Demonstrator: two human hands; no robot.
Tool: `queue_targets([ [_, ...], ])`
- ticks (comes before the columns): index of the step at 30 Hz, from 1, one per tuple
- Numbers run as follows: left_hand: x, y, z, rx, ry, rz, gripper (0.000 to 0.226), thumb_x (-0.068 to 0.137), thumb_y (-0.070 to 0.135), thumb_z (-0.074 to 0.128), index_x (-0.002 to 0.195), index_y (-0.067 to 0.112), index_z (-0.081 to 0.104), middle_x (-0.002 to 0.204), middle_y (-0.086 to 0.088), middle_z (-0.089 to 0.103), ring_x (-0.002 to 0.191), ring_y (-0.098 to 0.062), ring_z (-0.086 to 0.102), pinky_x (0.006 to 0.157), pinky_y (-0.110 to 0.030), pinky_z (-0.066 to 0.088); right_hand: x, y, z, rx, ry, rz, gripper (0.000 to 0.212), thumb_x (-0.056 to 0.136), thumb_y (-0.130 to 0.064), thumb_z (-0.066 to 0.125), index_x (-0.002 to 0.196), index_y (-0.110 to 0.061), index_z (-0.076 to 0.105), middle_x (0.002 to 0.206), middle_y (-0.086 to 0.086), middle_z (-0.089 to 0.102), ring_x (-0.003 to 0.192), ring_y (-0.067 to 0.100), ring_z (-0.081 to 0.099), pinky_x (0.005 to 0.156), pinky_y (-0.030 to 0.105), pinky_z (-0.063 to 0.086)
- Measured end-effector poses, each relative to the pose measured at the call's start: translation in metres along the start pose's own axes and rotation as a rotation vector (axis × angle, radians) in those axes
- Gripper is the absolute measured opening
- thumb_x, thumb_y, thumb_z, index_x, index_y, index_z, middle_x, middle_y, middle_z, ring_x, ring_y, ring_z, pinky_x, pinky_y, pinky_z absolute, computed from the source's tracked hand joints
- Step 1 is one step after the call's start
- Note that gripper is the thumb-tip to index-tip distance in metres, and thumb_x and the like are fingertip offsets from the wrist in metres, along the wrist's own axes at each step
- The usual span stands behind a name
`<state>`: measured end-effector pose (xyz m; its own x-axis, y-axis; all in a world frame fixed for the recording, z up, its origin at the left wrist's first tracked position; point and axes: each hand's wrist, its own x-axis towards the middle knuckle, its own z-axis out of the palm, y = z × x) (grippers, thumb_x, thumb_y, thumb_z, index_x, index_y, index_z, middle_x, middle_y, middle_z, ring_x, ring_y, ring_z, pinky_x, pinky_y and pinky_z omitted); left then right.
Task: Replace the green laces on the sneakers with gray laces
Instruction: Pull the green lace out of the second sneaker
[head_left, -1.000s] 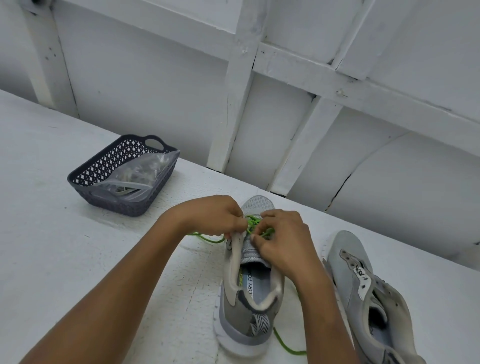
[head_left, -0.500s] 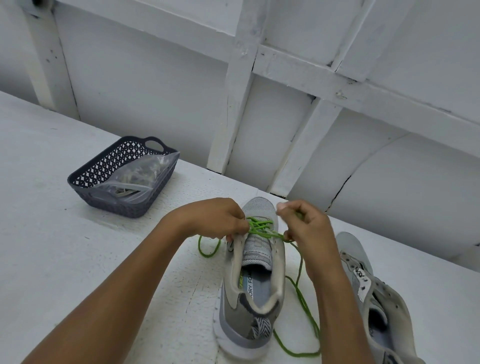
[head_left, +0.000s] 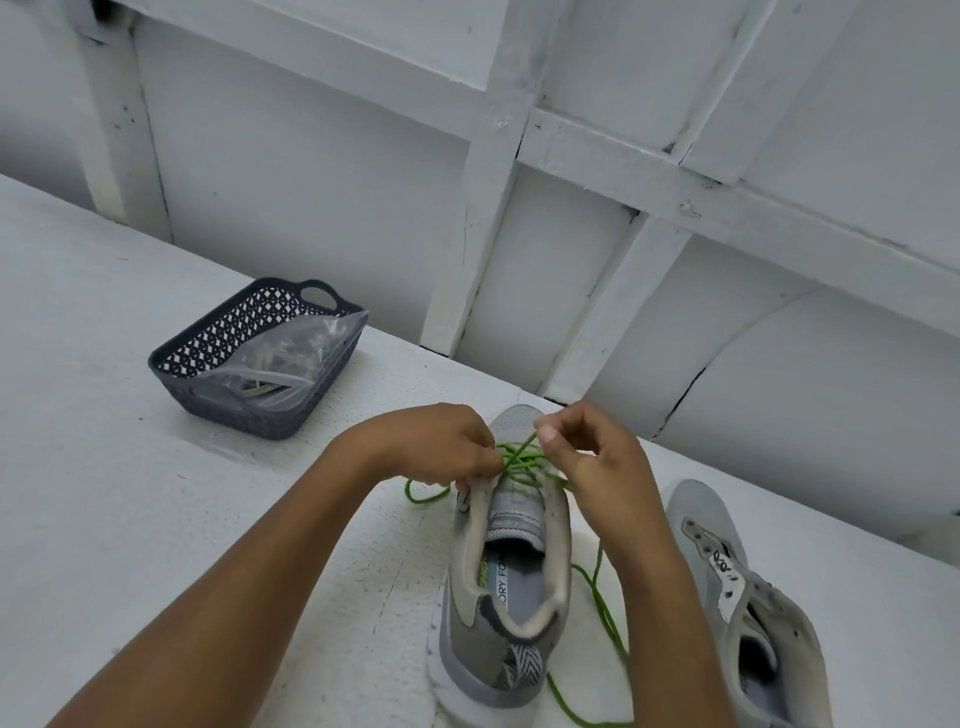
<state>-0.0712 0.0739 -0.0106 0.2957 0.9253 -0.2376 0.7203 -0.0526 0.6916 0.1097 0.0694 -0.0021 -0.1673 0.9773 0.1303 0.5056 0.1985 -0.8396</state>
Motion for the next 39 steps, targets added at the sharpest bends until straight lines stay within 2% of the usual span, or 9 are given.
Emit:
queue_targets([
  [3, 0.0, 0.0, 0.001, 0.001, 0.007, 0.001, 0.031, 0.095, 0.026, 0.052, 0.065, 0.016, 0.057, 0.052, 0.011, 0.056, 0.048, -0.005, 0.047, 0.049, -0.016, 0.039, -0.001, -0.004, -0.006, 0.477, -0.007, 0.069, 0.016, 0.1, -0.008, 0.051, 0.084, -0.01, 0.053, 0.088, 0.003, 0.077, 0.089, 0.019, 0.072, 0.085, 0.031, 0.056],
  [7, 0.002, -0.001, 0.002, -0.036, -0.004, -0.004, 0.031, 0.094, 0.026, 0.053, 0.065, 0.015, 0.058, 0.054, 0.009, 0.056, 0.053, -0.012, 0.049, 0.056, -0.023, 0.041, -0.004, -0.001, -0.009, 0.621, 0.012, 0.111, 0.022, 0.1, -0.007, 0.049, 0.079, -0.011, 0.049, 0.053, -0.002, 0.041, 0.047, 0.013, 0.04, 0.055, 0.03, 0.046],
  [10, 0.001, -0.001, 0.004, -0.03, 0.004, -0.006, 0.031, 0.093, 0.026, 0.052, 0.064, 0.016, 0.056, 0.05, 0.01, 0.053, 0.051, -0.01, 0.047, 0.053, -0.021, 0.04, -0.008, 0.003, -0.011, 0.335, 0.063, 0.062, 0.025, 0.096, -0.015, 0.062, 0.072, -0.02, 0.055, 0.053, -0.006, 0.03, 0.049, 0.01, 0.026, 0.05, 0.025, 0.03],
  [15, 0.002, 0.001, 0.004, -0.008, 0.008, -0.002, 0.031, 0.093, 0.026, 0.053, 0.064, 0.015, 0.055, 0.051, 0.008, 0.053, 0.05, -0.01, 0.048, 0.052, -0.021, 0.039, -0.009, -0.004, -0.011, -0.484, -0.161, -0.045, 0.001, 0.084, -0.031, 0.074, 0.085, -0.031, 0.074, 0.057, -0.016, 0.05, 0.06, 0.003, 0.046, 0.051, 0.012, 0.031],
  [19, 0.001, 0.002, 0.003, 0.009, 0.007, 0.001, 0.029, 0.093, 0.026, 0.052, 0.067, 0.014, 0.057, 0.054, 0.008, 0.056, 0.051, -0.01, 0.049, 0.053, -0.022, 0.04, -0.01, 0.001, -0.002, -0.591, -0.162, -0.054, 0.006, 0.085, -0.028, 0.071, 0.08, -0.031, 0.07, 0.075, -0.012, 0.053, 0.072, 0.005, 0.05, 0.058, 0.01, 0.031],
  [25, -0.001, 0.001, 0.002, 0.005, 0.002, 0.006, 0.03, 0.094, 0.028, 0.051, 0.069, 0.014, 0.058, 0.058, 0.006, 0.058, 0.053, -0.011, 0.049, 0.052, -0.02, 0.04, -0.009, 0.011, -0.008, 0.063, 0.086, 0.052, 0.021, 0.097, -0.015, 0.057, 0.077, -0.022, 0.06, 0.081, -0.014, 0.068, 0.069, 0.002, 0.054, 0.067, 0.025, 0.04],
  [28, 0.0, 0.002, 0.002, 0.008, 0.013, 0.007, 0.031, 0.095, 0.028, 0.052, 0.067, 0.015, 0.057, 0.054, 0.008, 0.055, 0.051, -0.01, 0.048, 0.048, -0.019, 0.038, -0.008, 0.009, -0.015, 0.647, 0.065, 0.128, 0.024, 0.102, -0.01, 0.044, 0.08, -0.012, 0.053, 0.095, 0.009, 0.076, 0.092, 0.023, 0.07, 0.079, 0.033, 0.051],
  [31, -0.001, 0.003, 0.003, 0.006, 0.005, -0.006, 0.03, 0.094, 0.028, 0.051, 0.068, 0.015, 0.056, 0.054, 0.007, 0.054, 0.051, -0.01, 0.047, 0.046, -0.017, 0.037, -0.01, 0.013, -0.021, 1.098, 0.071, 0.181, 0.014, 0.094, -0.016, 0.045, 0.081, -0.012, 0.05, 0.066, 0.012, 0.066, 0.064, 0.028, 0.066, 0.065, 0.034, 0.057],
  [39, 0.001, 0.002, 0.005, -0.007, -0.013, -0.022, 0.029, 0.093, 0.03, 0.05, 0.071, 0.012, 0.057, 0.063, -0.003, 0.057, 0.056, -0.017, 0.048, 0.055, -0.024, 0.039, -0.008, 0.035, -0.036, 1.06, 0.357, 0.215, 0.031, 0.104, -0.014, 0.039, 0.073, -0.018, 0.037, 0.052, -0.005, 0.029, 0.037, 0.005, 0.021, 0.035, 0.017, 0.019],
])
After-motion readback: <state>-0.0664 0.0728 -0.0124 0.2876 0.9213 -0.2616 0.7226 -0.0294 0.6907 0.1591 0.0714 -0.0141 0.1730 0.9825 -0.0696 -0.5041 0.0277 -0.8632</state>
